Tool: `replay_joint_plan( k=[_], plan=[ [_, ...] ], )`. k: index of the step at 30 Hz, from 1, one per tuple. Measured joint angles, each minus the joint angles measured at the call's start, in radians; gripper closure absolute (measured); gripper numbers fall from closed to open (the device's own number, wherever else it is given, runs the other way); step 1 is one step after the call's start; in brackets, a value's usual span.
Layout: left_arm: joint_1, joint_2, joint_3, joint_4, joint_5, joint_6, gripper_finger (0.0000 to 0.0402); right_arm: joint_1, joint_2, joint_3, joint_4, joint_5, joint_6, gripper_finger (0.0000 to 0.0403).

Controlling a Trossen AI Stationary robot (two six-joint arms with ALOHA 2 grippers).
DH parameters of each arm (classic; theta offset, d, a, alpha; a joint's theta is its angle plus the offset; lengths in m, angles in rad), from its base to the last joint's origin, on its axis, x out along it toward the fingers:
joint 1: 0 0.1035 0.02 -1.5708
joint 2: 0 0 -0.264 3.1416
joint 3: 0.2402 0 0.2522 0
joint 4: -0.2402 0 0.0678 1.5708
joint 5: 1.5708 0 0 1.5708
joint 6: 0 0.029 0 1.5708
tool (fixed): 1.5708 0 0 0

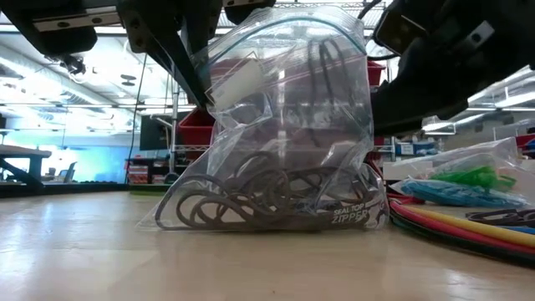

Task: Sort rubber bands
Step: Put the black rubber band into the transparent zip bag

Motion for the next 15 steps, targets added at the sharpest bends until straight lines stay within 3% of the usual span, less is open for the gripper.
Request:
replay_joint_plan(
  k=[4, 10, 15],
  plan=[
    [0.0, 0.0, 0.0, 0.0, 0.0, 0.0, 0.0401, -0.008, 0.0, 0.0, 0.001, -0.056, 0.013, 0.0307],
    [0.0, 0.0, 0.0, 0.0, 0.001, -0.003, 0.0401, -0.007, 0.0, 0.0, 0.008, -0.095, 0.004, 0.0393],
    [0.0, 0.0, 0.0, 0.0, 0.002, -0.004, 0.0401, -0.006, -0.003, 0.001, 0.018, -0.106, 0.015, 0.0399]
  ],
)
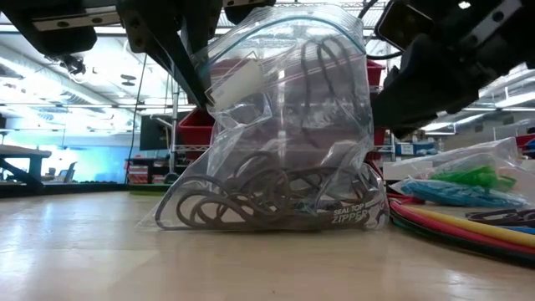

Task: Sort rubber bands
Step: Put the black rubber band into the transparent zip bag

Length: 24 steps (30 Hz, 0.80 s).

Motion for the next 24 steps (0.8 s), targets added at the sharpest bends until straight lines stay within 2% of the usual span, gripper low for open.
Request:
replay_joint_plan(
  k=[4, 9, 14, 20, 24],
  plan=[
    [0.0, 0.0, 0.0, 0.0, 0.0, -0.003, 0.0401, 0.001, -0.029, 0.0, 0.009, 0.023, -0.006, 0.0401],
    [0.0, 0.0, 0.0, -0.001, 0.008, -0.006, 0.0401, 0.003, -0.138, 0.0, 0.029, 0.075, -0.088, 0.0402],
    [0.0, 0.0, 0.0, 0.0, 0.008, -0.006, 0.0401, 0.006, -0.225, 0.011, 0.038, 0.069, -0.138, 0.0403],
    [0.0, 0.0, 0.0, 0.001, 0.008, -0.005, 0.0401, 0.014, -0.161, 0.126, -0.069, 0.03, -0.177, 0.0403],
    [0.0, 0.0, 0.0, 0.0, 0.008, -0.007, 0.0401, 0.013, -0.116, 0.212, -0.218, 0.065, -0.179, 0.0403]
  ],
)
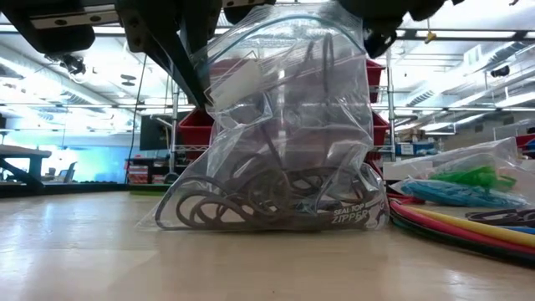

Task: Sort rubber bands
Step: Put the black rubber band into the transparent zip bag

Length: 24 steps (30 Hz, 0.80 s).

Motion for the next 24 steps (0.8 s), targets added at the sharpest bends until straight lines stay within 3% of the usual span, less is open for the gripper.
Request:
replay_joint_plan(
  k=[6, 14, 24],
  plan=[
    [-0.003, 0.0, 0.0, -0.001, 0.0, -0.018, 0.0401, -0.009, -0.047, 0.027, -0.273, 0.121, 0.178, 0.0403],
    [-0.003, 0.0, 0.0, 0.006, 0.0, -0.017, 0.0401, -0.061, -0.013, 0.026, -0.31, -0.084, 0.328, 0.0403],
    [-0.003, 0.0, 0.0, 0.011, 0.0, -0.016, 0.0401, -0.109, 0.14, 0.009, -0.094, -0.26, 0.318, 0.0403]
  ],
)
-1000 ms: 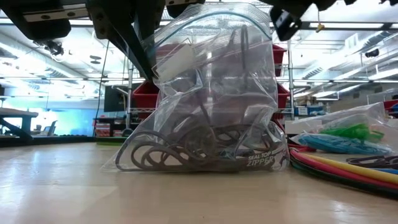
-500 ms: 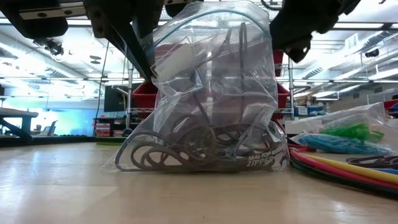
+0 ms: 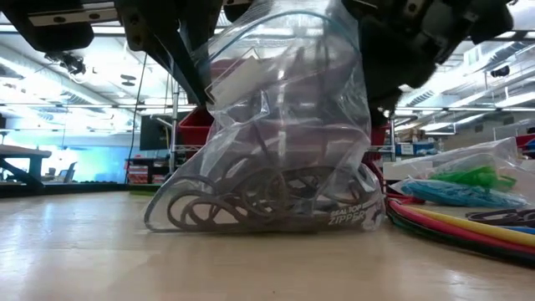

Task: Sort rubber bands
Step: Put the black rubber band into the transparent zip bag

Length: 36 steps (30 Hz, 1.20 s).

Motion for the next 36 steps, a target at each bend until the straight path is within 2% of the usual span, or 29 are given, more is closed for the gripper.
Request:
replay_joint_plan(
  k=[4, 12, 16, 18, 23, 29, 32, 36],
  plan=[
    [0.0, 0.0, 0.0, -0.001, 0.0, 0.0, 0.0401, -0.009, 0.003, 0.0, 0.072, 0.01, -0.049, 0.0403],
    [0.0, 0.0, 0.0, -0.002, 0.0, 0.0, 0.0401, 0.004, -0.085, 0.0, 0.181, 0.098, -0.163, 0.0403],
    [0.0, 0.0, 0.0, -0.002, 0.0, 0.001, 0.0401, 0.016, -0.094, 0.002, 0.256, 0.009, -0.182, 0.0403],
    [0.0, 0.0, 0.0, -0.001, 0.0, 0.0, 0.0401, 0.022, -0.094, 0.002, 0.217, 0.018, -0.172, 0.0403],
    [0.0, 0.0, 0.0, -0.002, 0.0, -0.003, 0.0401, 0.073, -0.107, 0.0, 0.075, 0.156, -0.137, 0.0403],
    [0.0, 0.0, 0.0, -0.004, 0.0, -0.005, 0.0401, 0.183, -0.194, 0.001, -0.088, 0.297, -0.065, 0.0403],
    [0.0, 0.0, 0.0, -0.004, 0.0, -0.005, 0.0401, 0.246, -0.238, 0.001, -0.228, 0.349, 0.045, 0.0403],
    [0.0, 0.0, 0.0, -0.004, 0.0, -0.006, 0.0401, 0.315, -0.224, 0.001, -0.442, 0.342, 0.265, 0.04]
  ],
)
